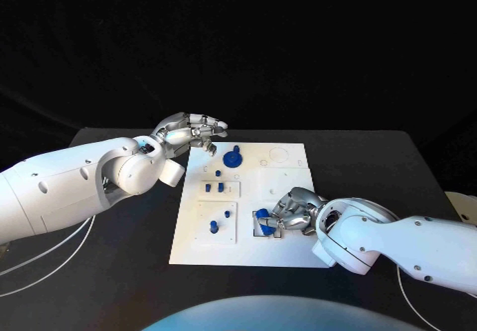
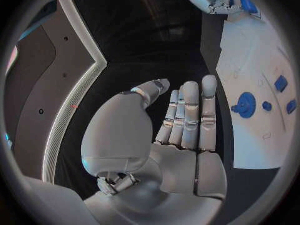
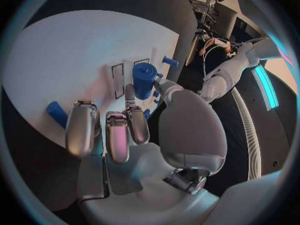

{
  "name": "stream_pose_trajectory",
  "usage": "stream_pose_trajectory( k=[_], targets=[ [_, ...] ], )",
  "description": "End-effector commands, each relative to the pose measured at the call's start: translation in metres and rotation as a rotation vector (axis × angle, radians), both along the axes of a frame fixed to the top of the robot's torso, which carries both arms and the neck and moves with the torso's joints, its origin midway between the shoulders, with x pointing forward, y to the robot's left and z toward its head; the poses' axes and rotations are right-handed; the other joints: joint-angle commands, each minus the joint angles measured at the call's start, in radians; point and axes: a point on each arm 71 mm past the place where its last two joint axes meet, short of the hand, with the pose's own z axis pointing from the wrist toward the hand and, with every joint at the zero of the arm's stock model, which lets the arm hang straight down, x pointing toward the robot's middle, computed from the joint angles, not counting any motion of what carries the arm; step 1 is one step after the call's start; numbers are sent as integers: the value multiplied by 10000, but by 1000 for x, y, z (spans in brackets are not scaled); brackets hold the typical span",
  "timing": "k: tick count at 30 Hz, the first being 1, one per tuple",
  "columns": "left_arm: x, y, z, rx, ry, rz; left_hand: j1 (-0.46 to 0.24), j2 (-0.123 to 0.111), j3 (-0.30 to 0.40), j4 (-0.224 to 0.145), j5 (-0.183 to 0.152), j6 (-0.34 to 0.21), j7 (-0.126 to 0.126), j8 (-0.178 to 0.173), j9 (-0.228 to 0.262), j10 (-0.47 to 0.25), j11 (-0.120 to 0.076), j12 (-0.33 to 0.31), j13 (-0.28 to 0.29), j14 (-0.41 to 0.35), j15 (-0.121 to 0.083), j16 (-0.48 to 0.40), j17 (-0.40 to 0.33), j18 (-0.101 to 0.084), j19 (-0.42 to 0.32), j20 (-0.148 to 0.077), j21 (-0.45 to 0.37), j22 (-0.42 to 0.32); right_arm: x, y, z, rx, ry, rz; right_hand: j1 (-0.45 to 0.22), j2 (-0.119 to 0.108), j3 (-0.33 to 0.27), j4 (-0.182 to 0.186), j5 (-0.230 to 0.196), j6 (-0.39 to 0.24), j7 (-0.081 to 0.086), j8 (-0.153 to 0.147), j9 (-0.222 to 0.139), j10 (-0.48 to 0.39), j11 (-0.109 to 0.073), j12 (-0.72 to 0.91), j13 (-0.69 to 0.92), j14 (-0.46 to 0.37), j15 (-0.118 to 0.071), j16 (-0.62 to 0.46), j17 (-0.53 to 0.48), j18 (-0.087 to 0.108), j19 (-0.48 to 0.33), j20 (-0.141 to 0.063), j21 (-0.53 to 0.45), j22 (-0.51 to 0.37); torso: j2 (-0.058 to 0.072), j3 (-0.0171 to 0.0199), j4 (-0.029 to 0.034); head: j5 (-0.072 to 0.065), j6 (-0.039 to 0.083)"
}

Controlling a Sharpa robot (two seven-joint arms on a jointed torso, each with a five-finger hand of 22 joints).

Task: Assemble the parts on the task board

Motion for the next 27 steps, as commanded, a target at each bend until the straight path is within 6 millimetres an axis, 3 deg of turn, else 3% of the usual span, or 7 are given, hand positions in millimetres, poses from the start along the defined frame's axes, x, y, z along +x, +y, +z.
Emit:
stream_pose_trajectory(
  k=[1, 6, 9, 13, 21, 24, 27],
  targets=[
    [-1, -2, 1, -73, -25, -174, -41, 32, -56, 17, 30, -85, -14, 66, 11, -52, 5, 54, -16, -95, -3, 18, -9, 193, -6, 42, -33, -13, 0, 1, -1, -183, -58, 182, -159, 2, -126, -4, -64, 161, -208, -16, 13, -7, 32, -45, 524, 923, -15, 24, 2047, -139, 112, -1, -73, 1622, 4, -7, 9, -4, -11],
    [-1, -2, 1, -70, -23, -170, -41, 32, -56, 17, 30, -85, -14, 66, 11, -52, 5, 54, -16, -95, -3, 18, -9, 193, -6, 42, -33, -13, 3, 0, -1, -241, -288, 59, -567, 361, -1721, 26, -1305, 120, -195, -60, 36, -120, 51, -267, 361, 919, 14, 15, 2036, -118, 85, 23, -209, 1608, 3, -5, 9, 5, -4],
    [-1, -2, 1, -66, -22, -164, -41, 32, -56, 17, 30, -85, -14, 66, 11, -52, 5, 54, -16, -95, -3, 18, -9, 193, -6, 42, -33, -13, 4, 1, -1, -236, -370, 77, -631, 715, -3513, 43, -1095, 63, -170, -65, 73, -167, 74, -370, 294, 925, 27, 21, 2065, -110, 80, 44, -285, 1610, 3, -4, 6, 5, -6],
    [-1, -2, 1, -61, -19, -160, -41, 32, -56, 17, 30, -85, -14, 66, 11, -52, 5, 54, -16, -95, -3, 18, -9, 193, -6, 42, -33, -13, 3, 3, -1, -230, -488, 192, -528, 755, -4685, 54, -819, -150, -97, -161, 48, -345, 139, -683, 40, 923, 76, 17, 2064, -86, 43, 83, -451, 1581, 3, -7, 9, 13, -17],
    [-1, -1, 1, -52, -19, -154, -41, 32, -56, 17, 30, -85, -14, 66, 11, -52, 5, 54, -16, -95, -3, 18, -9, 193, -6, 42, -33, -13, 0, 1, 2, -161, -704, 272, -273, 1078, -4753, 33, -724, -86, -111, -127, 50, -320, 132, -666, 54, 923, 78, 16, 2068, -90, 58, 94, -435, 1597, -10, -4, -1, 26, -32],
    [-1, -1, 1, -51, -21, -154, -39, 46, -51, 19, 40, -94, -12, 74, 11, -63, 6, 67, -17, -103, -1, 26, -20, 192, -4, 44, -45, -15, -1, -1, 4, -109, -813, 306, 604, 1421, -4489, -58, 49, 10, -185, -57, 99, -211, 66, -495, 199, 930, 22, 24, 2097, -100, 88, 53, -381, 1628, -9, -4, 3, 18, -25],
    [-1, -1, 1, -50, -23, -149, -39, 46, -51, 19, 40, -94, -12, 74, 11, -63, 6, 67, -17, -103, -1, 26, -20, 192, -4, 44, -45, -15, -3, -6, 7, -122, -1011, 320, 1234, 1516, -4309, -50, 194, 45, -218, -51, 116, -146, 31, -376, 304, 937, -8, 34, 2129, -111, 110, 20, -337, 1653, -8, -2, 3, -1, -12]
  ],
)
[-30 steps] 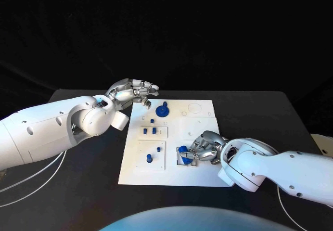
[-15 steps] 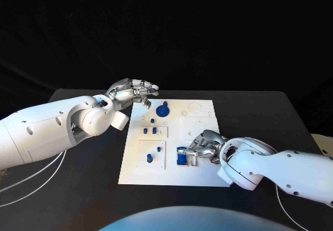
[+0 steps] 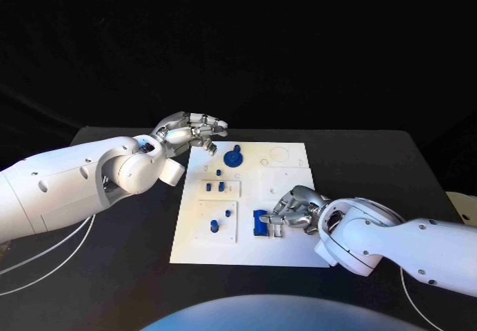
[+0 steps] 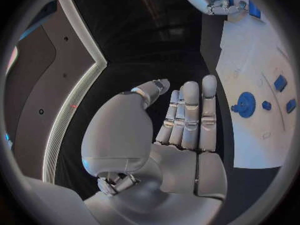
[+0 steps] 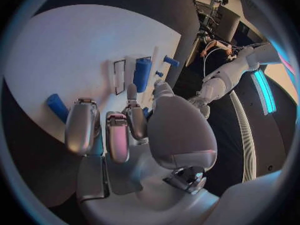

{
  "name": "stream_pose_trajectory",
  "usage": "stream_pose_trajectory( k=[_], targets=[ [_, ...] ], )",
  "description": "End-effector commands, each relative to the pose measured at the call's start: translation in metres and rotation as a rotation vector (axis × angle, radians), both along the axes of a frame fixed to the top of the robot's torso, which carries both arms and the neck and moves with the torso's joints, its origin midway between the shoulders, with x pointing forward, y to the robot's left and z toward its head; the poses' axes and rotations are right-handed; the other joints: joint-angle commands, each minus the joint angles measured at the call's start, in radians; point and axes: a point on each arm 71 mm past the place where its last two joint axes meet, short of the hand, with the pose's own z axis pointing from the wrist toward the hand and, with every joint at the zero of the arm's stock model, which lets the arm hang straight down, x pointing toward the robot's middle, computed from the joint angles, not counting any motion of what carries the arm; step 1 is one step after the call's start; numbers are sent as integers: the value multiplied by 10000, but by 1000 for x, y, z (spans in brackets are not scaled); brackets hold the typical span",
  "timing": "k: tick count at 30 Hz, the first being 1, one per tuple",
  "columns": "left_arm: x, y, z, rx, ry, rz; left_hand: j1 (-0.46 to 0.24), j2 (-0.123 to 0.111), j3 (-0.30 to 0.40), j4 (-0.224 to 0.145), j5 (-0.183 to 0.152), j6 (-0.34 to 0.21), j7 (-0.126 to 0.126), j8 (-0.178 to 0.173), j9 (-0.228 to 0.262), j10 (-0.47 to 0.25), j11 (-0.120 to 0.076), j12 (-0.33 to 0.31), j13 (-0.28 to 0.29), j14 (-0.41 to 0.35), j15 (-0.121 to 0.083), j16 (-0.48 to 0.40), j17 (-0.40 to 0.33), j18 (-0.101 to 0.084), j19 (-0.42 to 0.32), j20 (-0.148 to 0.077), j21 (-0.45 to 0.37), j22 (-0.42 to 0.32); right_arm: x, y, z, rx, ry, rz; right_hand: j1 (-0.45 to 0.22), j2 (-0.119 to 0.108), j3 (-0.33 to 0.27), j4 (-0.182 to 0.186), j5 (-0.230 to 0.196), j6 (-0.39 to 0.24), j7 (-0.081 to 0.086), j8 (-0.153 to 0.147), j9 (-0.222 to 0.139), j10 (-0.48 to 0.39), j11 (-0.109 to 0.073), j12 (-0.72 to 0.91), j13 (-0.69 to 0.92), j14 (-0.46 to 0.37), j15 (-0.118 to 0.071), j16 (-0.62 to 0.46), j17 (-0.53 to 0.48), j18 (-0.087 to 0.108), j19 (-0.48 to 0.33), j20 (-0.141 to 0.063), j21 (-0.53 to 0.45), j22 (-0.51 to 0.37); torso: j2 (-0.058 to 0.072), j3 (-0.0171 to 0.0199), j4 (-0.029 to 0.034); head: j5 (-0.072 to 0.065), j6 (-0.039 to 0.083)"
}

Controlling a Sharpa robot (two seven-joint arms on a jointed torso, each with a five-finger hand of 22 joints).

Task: Assemble the parts on the task board

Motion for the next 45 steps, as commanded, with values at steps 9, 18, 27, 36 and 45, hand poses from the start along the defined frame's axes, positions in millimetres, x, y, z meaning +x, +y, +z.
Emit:
stream_pose_trajectory(
  k=[9, 18, 27, 36, 45],
  targets=[
    [-1, -1, 1, -70, -73, -103, -38, 48, -50, 17, 44, -62, 24, 39, 14, -58, -5, 74, -17, -106, -1, 30, -15, 193, -3, 45, -51, -17, 2, -46, 20, -730, -1651, -146, 854, -144, 139, 19, 108, -4, -32, -63, -31, 87, -9, 139, 369, 960, -18, 70, 2240, -136, 151, -1, 146, 1698, -17, -12, -30, -171, 45],
    [-1, 0, 2, -90, -105, -96, -38, 48, -50, 17, 44, -62, 24, 39, 14, -58, -5, 74, -17, -106, -1, 30, -15, 193, -3, 45, -51, -17, 0, -88, 22, -1860, -2120, -451, 824, -275, 27, 59, 7, -104, 45, -178, -101, 31, 53, 51, 300, 955, 30, 62, 2219, -137, 142, 27, 119, 1700, -20, 15, -51, -324, 54],
    [-1, -1, 1, -102, -100, -134, -38, 48, -50, 17, 44, -62, 24, 39, 14, -58, -5, 74, -17, -106, -1, 30, -15, 193, -3, 45, -51, -17, -8, -95, 9, -2324, -1938, -366, 826, -279, 20, 56, 7, -107, 47, -186, -107, 39, 58, 65, 314, 960, 35, 71, 2245, -149, 159, 31, 181, 1718, -1, 4, -8, -374, 76],
    [-1, 0, 1, -85, -79, -129, -38, 48, -50, 17, 44, -62, 24, 39, 14, -58, -5, 74, -17, -106, -1, 30, -15, 193, -3, 45, -51, -17, -13, -88, -8, -2514, -1563, -178, 858, -274, 25, 46, 14, -96, 43, -190, -114, 40, 58, 66, 315, 957, 39, 67, 2233, -147, 156, 36, 173, 1717, 9, -9, -3, -343, 47],
    [-2, 1, 1, -81, -72, -129, -38, 48, -50, 17, 44, -62, 24, 39, 14, -58, -5, 74, -17, -106, -1, 30, -15, 193, -3, 45, -51, -17, -14, -78, -15, -2629, -1550, 147, 1108, -258, 67, 23, -47, -36, 30, -219, -157, 50, 50, 81, 332, 956, 40, 64, 2226, -144, 154, 48, 162, 1723, -1, -10, -6, -314, 15]
  ],
)
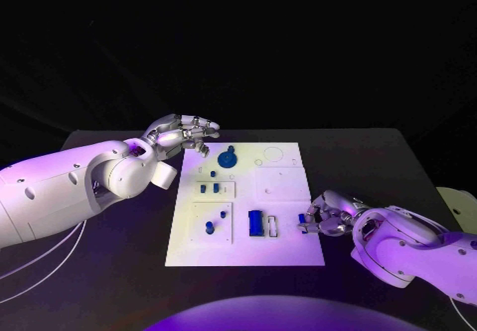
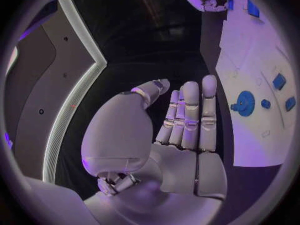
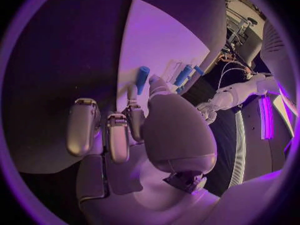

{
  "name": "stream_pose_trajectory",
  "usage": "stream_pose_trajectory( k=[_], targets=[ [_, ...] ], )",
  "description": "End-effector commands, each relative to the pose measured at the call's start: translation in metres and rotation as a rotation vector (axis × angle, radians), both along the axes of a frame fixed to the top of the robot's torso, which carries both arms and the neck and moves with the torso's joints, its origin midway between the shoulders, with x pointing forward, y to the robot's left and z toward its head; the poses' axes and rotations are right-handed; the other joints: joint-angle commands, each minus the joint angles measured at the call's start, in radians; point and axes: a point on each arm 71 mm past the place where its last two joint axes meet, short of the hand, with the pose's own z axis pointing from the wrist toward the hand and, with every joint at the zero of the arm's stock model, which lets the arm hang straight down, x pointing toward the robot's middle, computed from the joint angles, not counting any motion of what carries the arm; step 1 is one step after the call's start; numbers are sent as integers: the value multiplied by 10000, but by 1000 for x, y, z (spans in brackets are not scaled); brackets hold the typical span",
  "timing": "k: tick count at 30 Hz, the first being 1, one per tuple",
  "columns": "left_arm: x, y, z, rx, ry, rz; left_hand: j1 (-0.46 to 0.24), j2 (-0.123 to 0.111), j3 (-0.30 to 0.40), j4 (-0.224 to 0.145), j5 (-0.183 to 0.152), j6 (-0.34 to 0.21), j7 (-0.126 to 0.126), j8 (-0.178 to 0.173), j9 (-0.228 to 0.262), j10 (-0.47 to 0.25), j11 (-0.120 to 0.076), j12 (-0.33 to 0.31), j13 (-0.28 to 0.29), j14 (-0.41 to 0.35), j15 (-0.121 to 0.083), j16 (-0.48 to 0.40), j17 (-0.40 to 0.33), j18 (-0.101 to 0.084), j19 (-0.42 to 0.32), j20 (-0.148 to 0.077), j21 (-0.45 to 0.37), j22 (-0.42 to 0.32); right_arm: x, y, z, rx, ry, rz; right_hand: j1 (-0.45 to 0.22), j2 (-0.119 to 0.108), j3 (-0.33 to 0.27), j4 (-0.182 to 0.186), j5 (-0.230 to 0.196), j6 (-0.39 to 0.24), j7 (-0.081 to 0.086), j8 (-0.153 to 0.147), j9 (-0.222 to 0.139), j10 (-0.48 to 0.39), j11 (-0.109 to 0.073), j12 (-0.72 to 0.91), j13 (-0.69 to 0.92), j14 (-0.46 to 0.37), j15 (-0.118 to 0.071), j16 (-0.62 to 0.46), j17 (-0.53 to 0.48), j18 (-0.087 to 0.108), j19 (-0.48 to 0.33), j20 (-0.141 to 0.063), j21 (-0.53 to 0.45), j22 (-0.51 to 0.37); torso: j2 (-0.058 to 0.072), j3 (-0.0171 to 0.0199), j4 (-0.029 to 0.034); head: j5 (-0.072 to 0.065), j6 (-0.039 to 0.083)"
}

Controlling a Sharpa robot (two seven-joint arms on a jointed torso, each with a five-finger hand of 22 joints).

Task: Assemble the parts on the task board

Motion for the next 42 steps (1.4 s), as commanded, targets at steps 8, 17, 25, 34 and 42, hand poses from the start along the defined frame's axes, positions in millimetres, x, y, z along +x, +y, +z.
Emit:
stream_pose_trajectory(
  k=[8, 17, 25, 34, 42],
  targets=[
    [-1, -2, 1, -92, -55, -165, -38, 49, -50, 17, 44, -63, 23, 41, 17, -59, -5, 37, -9, -34, 0, 30, -17, 194, -3, 45, -51, -10, 1, 4, -9, -908, -115, 668, 909, 24, 147, -61, -160, 137, -55, -152, -142, 36, 32, 14, 340, 947, 16, 11, 2185, -143, 154, 37, 37, 1744, -6, -1, -7, 45, -20],
    [-1, -1, 1, -87, -48, -164, -38, 49, -50, 17, 44, -63, 23, 41, 17, -59, -5, 37, -9, -34, 0, 30, -17, 194, -3, 45, -51, -10, 2, 8, -13, -1299, -333, 996, 2688, 149, 1585, -60, -1215, 463, -104, -364, -388, 40, -25, 60, 420, 949, -37, 11, 2197, -155, 180, -20, 64, 1795, -10, 4, -12, 52, -26],
    [-1, -1, 1, -80, -43, -161, -38, 49, -50, 17, 44, -63, 23, 41, 17, -59, -5, 37, -9, -34, 0, 30, -17, 194, -3, 45, -51, -10, -1, 11, -10, -608, -353, 507, 1515, -985, 5500, -228, -1404, 437, -140, -159, -117, 117, -74, 99, 484, 963, -57, 28, 2258, -169, 221, -39, 105, 1829, -8, 6, -8, 52, -12],
    [-1, -2, 1, -71, -29, -191, -51, 57, -56, 23, 48, -77, 25, 65, 18, -86, -1, 72, -12, -49, 4, 56, -46, 194, 5, 49, -79, -14, -4, 23, 5, 257, -433, 323, -141, -1264, 7590, -957, -1366, 81, -114, 219, 386, 203, -38, 158, 547, 975, -52, 46, 2313, -182, 250, -38, 184, 1852, -17, -5, -1, 25, 5],
    [-2, -4, 1, -106, -32, -308, -45, 59, -53, 18, 50, -77, 23, 69, 18, -94, -1, 74, -14, -52, 4, 59, -50, 194, 6, 49, -82, -14, -6, 38, 10, 906, -70, 275, -728, -1258, 8019, -1243, -1342, 52, -113, 305, 484, 231, -37, 184, 573, 979, -51, 52, 2329, -185, 258, -38, 209, 1857, -4, -3, -5, 9, -12]
  ],
)
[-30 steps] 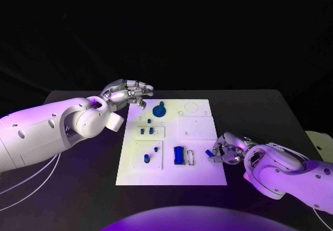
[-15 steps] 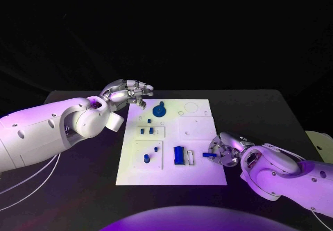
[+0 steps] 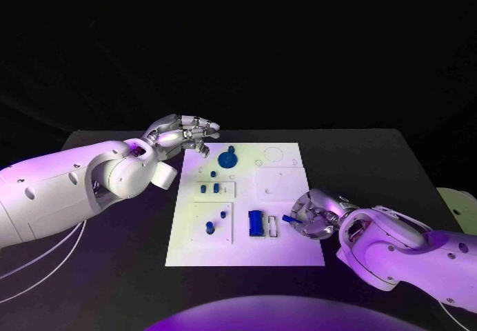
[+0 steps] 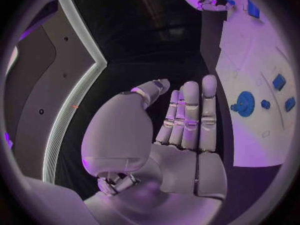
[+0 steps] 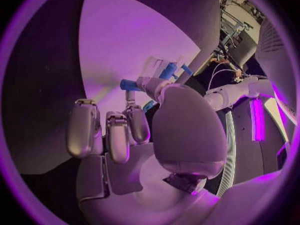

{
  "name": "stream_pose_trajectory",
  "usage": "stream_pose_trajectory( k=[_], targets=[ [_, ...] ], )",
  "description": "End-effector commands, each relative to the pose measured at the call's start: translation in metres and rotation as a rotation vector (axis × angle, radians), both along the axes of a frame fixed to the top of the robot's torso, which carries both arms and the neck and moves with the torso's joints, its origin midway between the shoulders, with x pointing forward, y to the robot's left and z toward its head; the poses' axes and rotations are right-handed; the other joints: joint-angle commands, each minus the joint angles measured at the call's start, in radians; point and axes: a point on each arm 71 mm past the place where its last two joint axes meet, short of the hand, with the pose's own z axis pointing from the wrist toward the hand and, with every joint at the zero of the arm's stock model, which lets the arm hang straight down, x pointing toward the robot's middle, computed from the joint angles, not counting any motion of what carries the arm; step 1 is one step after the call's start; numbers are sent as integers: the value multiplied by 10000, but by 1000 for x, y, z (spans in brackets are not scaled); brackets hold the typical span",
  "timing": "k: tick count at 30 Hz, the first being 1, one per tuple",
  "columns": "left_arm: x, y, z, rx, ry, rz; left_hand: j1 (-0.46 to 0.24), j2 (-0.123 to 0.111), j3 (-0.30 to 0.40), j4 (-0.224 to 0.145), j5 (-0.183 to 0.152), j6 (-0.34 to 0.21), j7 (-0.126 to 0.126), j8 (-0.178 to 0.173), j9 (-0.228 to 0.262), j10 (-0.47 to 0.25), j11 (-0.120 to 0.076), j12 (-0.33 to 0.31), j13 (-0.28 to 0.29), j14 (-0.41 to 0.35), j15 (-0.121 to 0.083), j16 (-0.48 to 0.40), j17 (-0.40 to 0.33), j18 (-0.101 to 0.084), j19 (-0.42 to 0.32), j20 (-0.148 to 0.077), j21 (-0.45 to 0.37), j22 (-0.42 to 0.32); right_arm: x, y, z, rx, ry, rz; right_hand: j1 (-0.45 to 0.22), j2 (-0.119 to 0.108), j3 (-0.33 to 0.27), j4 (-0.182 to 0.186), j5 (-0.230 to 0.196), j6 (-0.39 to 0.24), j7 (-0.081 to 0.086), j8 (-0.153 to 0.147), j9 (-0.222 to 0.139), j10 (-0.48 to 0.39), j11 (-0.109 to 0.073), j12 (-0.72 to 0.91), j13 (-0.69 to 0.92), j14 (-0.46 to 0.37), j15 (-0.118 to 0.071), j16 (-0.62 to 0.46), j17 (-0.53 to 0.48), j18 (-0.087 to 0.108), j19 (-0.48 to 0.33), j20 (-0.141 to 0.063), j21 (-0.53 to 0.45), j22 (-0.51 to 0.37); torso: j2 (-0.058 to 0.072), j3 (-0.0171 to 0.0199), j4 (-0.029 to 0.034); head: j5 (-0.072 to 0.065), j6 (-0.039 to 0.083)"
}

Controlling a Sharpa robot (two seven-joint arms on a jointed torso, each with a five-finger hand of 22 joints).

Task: Assemble the parts on the task board

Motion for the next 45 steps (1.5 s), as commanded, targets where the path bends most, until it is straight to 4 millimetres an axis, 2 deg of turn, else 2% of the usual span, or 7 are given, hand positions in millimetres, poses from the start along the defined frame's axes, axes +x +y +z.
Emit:
stream_pose_trajectory(
  k=[1, 5, 7, 13, 20, 32, 45],
  targets=[
    [-1, -4, 1, -113, -48, -288, -38, 62, -49, 13, 52, -76, 22, 72, 14, -103, -1, 34, -16, -54, 4, 60, -15, 194, 6, 49, -38, -15, -1, 3, -2, 378, 488, -354, -240, 18, 188, -102, 21, -15, -80, 399, 442, 77, 24, 26, 577, 979, -51, 53, 2335, -183, 254, -38, 33, 1848, 7, -2, -1, -7, -11],
    [-2, -4, 1, -115, -54, -313, -38, 62, -49, 13, 52, -76, 22, 72, 14, -103, -1, 34, -16, -54, 4, 60, -15, 194, 6, 49, -38, -15, 0, 7, -4, 531, 682, -410, -408, 10, 234, -123, -23, -16, -82, 408, 455, 82, 25, 32, 583, 978, -51, 52, 2330, -183, 255, -37, 35, 1848, 2, -6, -1, 0, -22],
    [-2, -5, 1, -119, -56, -327, -38, 62, -49, 13, 52, -76, 22, 72, 14, -103, -1, 34, -16, -54, 4, 60, -15, 194, 6, 49, -38, -15, 0, 9, -5, 603, 779, -418, -731, -45, 250, -116, -196, -2, -92, 416, 462, 91, 19, 46, 596, 977, -51, 50, 2325, -182, 253, -34, 28, 1846, 0, -8, -7, 8, -32],
    [-2, -5, 2, -130, -57, -371, -38, 62, -49, 13, 52, -76, 22, 72, 14, -103, -1, 34, -16, -54, 4, 60, -15, 194, 6, 49, -38, -15, 1, 17, -10, 640, 1108, -280, -1553, -229, 63, 142, -652, 102, -98, 377, 403, 144, 18, 138, 674, 988, -51, 67, 2374, -191, 271, -34, 81, 1858, 6, 10, 6, 15, -38],
    [-2, -5, 2, -129, -57, -376, -24, 69, -39, 5, 55, -75, 22, 78, 15, -122, 2, 33, -19, -59, 4, 64, -21, 195, 7, 49, -43, -15, 0, 22, -15, 592, 1332, -151, -2184, -264, -214, 474, -944, 300, -129, 315, 285, 285, -3, 389, 889, 1007, -66, 100, 2469, -206, 300, -42, 169, 1880, 12, 9, -9, 37, -56],
    [-2, -5, 2, -126, -53, -391, -24, 69, -39, 5, 55, -75, 22, 78, 15, -122, 2, 33, -19, -59, 4, 64, -21, 195, 7, 49, -43, -15, 2, 25, -19, 471, 1490, -24, -2320, -241, -310, 561, -1016, 379, -147, 296, 240, 346, -15, 501, 987, 1008, -76, 102, 2473, -209, 308, -49, 189, 1885, 3, 9, -11, 85, -105],
    [-2, -6, 1, -117, -45, -391, -24, 69, -39, 5, 55, -75, 22, 78, 15, -122, 2, 33, -19, -59, 4, 64, -21, 195, 7, 49, -43, -15, 2, 29, -18, 600, 1371, -53, -2391, -252, -399, 600, -1105, 409, -150, 272, 207, 329, -21, 460, 961, 1004, -83, 95, 2453, -200, 294, -55, 139, 1871, 8, 6, -4, 117, -94]
  ],
)
